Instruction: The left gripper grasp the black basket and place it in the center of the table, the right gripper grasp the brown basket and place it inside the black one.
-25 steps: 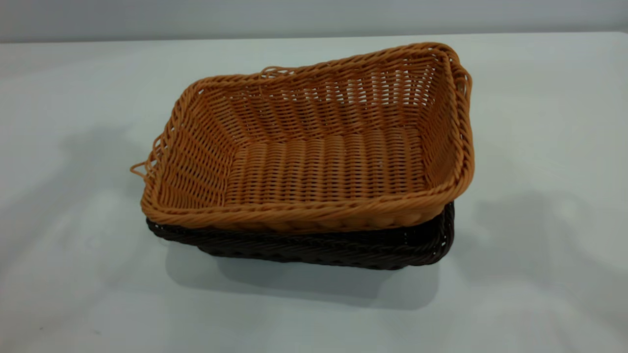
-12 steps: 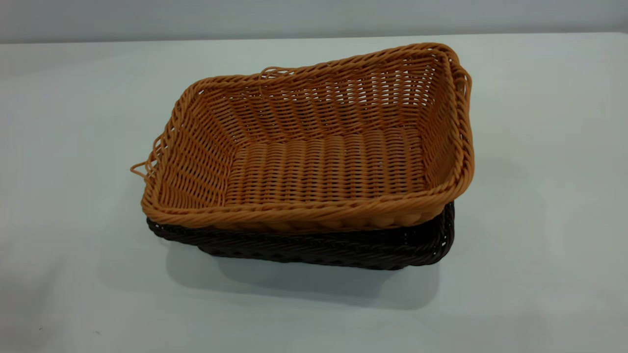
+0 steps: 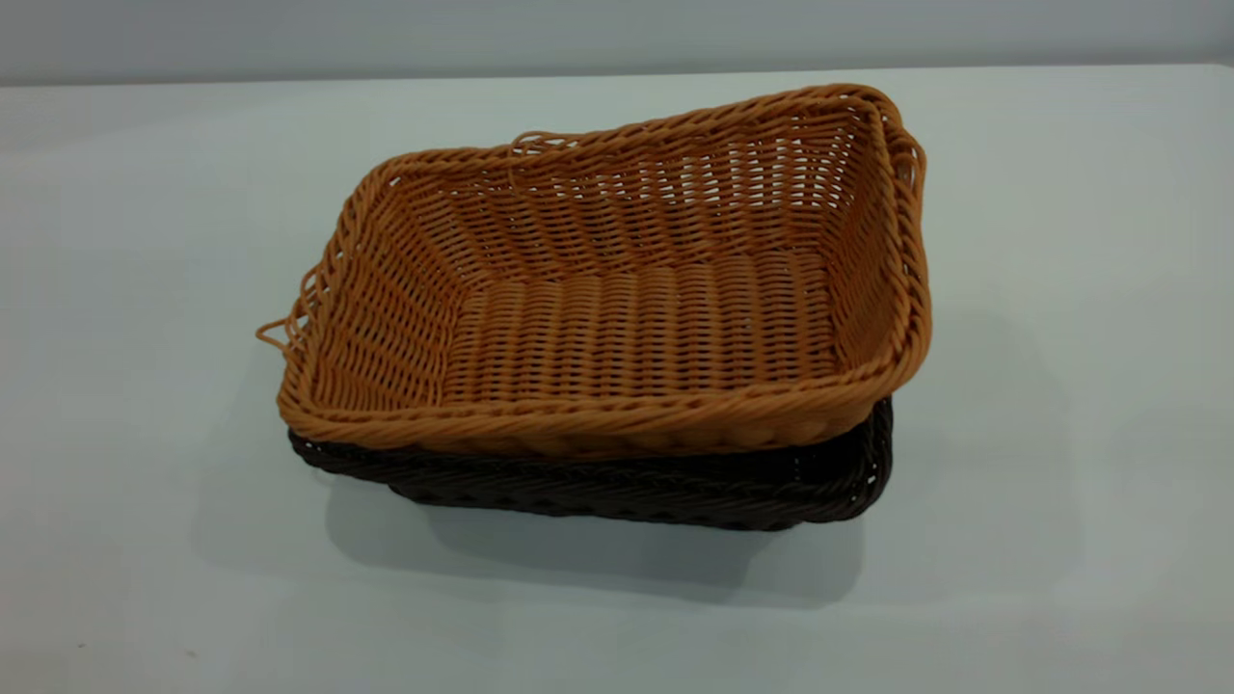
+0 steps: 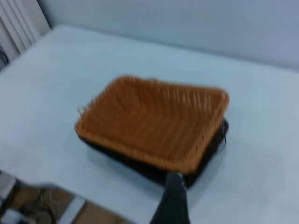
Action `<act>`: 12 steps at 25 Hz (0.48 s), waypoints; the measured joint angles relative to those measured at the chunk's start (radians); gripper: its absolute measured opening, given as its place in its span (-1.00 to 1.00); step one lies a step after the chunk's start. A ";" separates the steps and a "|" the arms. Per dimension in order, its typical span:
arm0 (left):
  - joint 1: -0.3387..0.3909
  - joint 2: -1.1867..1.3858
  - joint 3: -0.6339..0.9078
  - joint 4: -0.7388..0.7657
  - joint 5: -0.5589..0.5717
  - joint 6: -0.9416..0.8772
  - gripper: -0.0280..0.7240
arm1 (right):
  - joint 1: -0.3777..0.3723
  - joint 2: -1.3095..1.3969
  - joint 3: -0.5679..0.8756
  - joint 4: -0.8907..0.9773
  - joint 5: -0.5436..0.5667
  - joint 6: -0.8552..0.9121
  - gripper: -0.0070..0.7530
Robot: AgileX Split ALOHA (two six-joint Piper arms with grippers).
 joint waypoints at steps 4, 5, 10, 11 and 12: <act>0.000 -0.163 0.173 0.002 0.000 -0.002 0.46 | 0.000 -0.068 0.159 -0.045 -0.019 -0.030 0.57; 0.000 -0.197 0.211 0.002 0.000 -0.002 0.46 | 0.000 -0.088 0.195 -0.063 -0.033 -0.032 0.57; 0.000 -0.366 0.353 0.002 0.000 -0.002 0.46 | 0.000 -0.179 0.310 -0.133 -0.067 -0.034 0.57; 0.000 -0.392 0.371 0.002 0.000 -0.002 0.46 | 0.000 -0.193 0.323 -0.136 -0.068 -0.034 0.57; 0.000 -0.412 0.390 0.002 -0.001 -0.002 0.46 | 0.000 -0.209 0.338 -0.137 -0.069 -0.034 0.57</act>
